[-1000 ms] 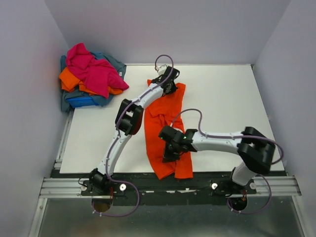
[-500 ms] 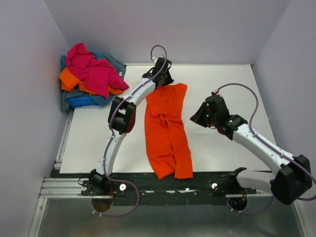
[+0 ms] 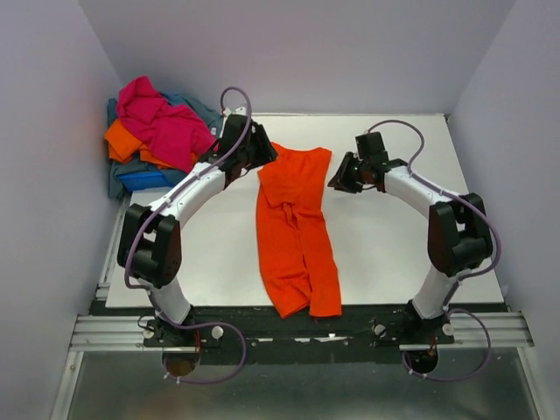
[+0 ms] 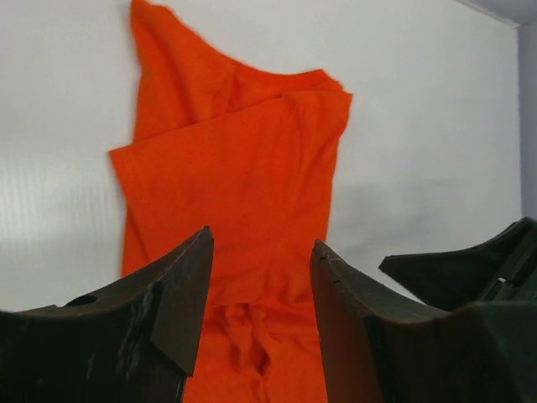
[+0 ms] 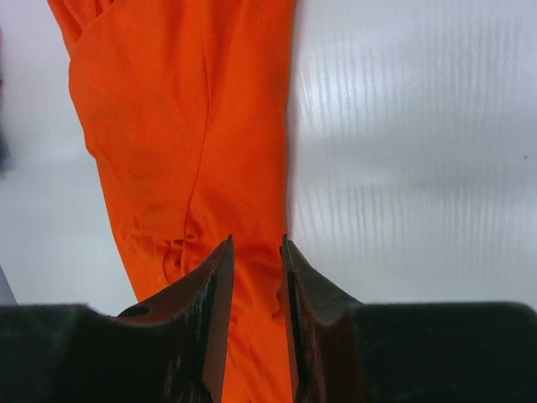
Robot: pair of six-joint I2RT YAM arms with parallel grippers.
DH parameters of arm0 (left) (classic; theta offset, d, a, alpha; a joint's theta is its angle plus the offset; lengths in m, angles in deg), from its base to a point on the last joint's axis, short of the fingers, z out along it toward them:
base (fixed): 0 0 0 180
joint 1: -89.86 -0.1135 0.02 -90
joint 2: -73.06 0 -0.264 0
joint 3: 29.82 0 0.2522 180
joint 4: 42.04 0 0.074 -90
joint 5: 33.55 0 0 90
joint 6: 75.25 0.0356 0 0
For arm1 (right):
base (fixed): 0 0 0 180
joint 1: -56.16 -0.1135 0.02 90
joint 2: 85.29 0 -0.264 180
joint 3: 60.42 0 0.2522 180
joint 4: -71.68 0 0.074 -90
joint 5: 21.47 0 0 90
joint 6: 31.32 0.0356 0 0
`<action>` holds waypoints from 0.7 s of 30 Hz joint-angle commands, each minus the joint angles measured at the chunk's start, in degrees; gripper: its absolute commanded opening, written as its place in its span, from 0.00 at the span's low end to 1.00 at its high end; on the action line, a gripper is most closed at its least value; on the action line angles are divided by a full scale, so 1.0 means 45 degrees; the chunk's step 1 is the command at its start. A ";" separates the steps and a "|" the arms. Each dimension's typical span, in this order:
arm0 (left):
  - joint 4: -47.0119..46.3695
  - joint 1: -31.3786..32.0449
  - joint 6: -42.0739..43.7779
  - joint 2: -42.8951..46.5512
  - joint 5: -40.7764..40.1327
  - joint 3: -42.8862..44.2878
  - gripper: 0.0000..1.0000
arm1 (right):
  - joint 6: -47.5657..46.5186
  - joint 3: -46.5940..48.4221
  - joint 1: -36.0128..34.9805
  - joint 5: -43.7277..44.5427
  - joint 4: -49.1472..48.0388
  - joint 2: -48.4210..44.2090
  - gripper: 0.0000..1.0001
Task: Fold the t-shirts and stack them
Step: Rotate the tshirt 90 degrees
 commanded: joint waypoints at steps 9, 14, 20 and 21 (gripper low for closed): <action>-0.0896 -0.1224 -0.0313 0.0408 0.0360 -0.3874 0.62 | -0.0596 0.2578 0.0039 -0.0873 0.0214 0.3053 0.38; -0.1170 -0.1361 -0.0333 -0.0256 0.0556 -0.3914 0.61 | -0.0734 0.3106 0.0020 -0.0561 0.0546 0.3795 0.39; -0.1229 -0.1439 -0.0274 -0.0881 0.0634 -0.3661 0.60 | -0.0714 0.3555 0.0020 -0.0814 0.0527 0.4654 0.38; -0.1248 -0.1458 -0.0274 -0.0998 0.0673 -0.3602 0.59 | -0.0695 0.3633 0.0020 -0.0892 0.0546 0.4830 0.38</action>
